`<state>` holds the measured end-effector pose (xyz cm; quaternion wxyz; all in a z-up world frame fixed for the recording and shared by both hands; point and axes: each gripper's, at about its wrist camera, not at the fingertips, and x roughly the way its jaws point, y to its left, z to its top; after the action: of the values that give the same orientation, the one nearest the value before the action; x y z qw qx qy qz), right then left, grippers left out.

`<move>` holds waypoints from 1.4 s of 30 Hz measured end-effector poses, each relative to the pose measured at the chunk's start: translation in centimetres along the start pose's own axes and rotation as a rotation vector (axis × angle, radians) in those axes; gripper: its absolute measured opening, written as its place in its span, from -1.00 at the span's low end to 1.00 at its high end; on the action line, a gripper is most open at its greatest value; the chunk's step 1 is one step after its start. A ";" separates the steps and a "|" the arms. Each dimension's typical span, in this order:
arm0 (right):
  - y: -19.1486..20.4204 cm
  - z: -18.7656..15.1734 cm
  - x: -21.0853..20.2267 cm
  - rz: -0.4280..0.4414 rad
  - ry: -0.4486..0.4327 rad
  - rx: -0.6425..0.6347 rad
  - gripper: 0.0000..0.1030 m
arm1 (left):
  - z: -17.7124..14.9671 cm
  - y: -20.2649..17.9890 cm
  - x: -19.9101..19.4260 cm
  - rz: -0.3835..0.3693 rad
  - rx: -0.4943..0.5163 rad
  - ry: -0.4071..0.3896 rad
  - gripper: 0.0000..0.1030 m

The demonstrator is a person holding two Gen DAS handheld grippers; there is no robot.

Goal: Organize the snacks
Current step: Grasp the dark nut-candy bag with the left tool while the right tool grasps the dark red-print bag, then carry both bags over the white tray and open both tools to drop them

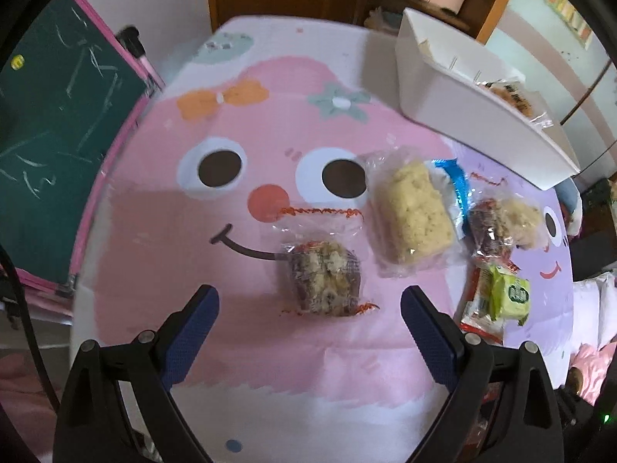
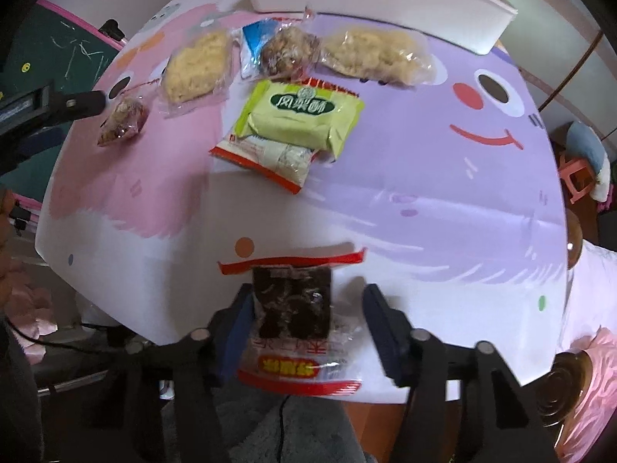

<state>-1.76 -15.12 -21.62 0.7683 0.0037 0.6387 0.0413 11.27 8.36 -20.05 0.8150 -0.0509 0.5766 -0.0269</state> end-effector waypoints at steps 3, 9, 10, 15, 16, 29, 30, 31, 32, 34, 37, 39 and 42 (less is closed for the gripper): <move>0.2 0.1 -0.1 -0.008 -0.016 -0.019 -0.19 | 0.4 -0.3 1.6 0.003 -0.001 0.027 0.84; 0.1 0.3 -0.2 -0.021 -0.033 -0.034 -0.24 | 0.7 -0.8 3.7 0.030 0.008 0.074 0.45; 0.0 0.2 -0.3 -0.020 -0.034 -0.031 -0.24 | 0.7 -0.8 3.9 0.031 0.008 0.082 0.31; -0.2 0.6 -0.6 -0.024 -0.048 -0.026 -0.24 | 0.8 -0.7 4.1 0.037 0.001 0.085 0.12; -0.2 0.7 -0.7 -0.023 -0.052 -0.026 -0.24 | 0.8 -0.8 4.0 0.038 0.005 0.080 0.03; -0.3 2.1 -2.4 -0.001 -0.101 -0.044 -0.25 | 0.2 -1.1 2.8 0.087 -0.002 0.043 -0.09; -0.2 2.2 -2.7 0.000 -0.109 -0.047 -0.25 | 0.2 -0.9 2.4 0.086 -0.002 0.039 -0.09; -0.2 2.3 -2.9 0.000 -0.115 -0.047 -0.25 | 0.1 -1.0 1.8 0.083 -0.003 0.033 -0.09; -0.3 2.4 -3.2 0.002 -0.122 -0.048 -0.25 | 0.0 -1.0 1.1 0.079 0.000 0.027 -0.09; -0.3 2.6 -3.8 0.005 -0.136 -0.049 -0.25 | -0.3 -1.4 -0.2 0.076 0.011 0.013 -0.09; -0.5 3.0 -4.9 0.010 -0.156 -0.048 -0.25 | -0.5 -2.2 -2.2 0.062 0.033 -0.002 -0.09; -0.5 3.4 -5.7 0.010 -0.176 -0.047 -0.25 | -0.6 -3.0 -3.6 0.049 0.049 -0.015 -0.09; -0.6 4.2 -7.1 0.008 -0.206 -0.049 -0.25 | -0.2 -4.4 -5.4 0.018 0.077 -0.039 -0.09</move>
<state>1.08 -16.00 -13.93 0.8296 -0.0086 0.5552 0.0593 9.33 4.53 -14.53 0.8276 -0.0149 0.5597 -0.0405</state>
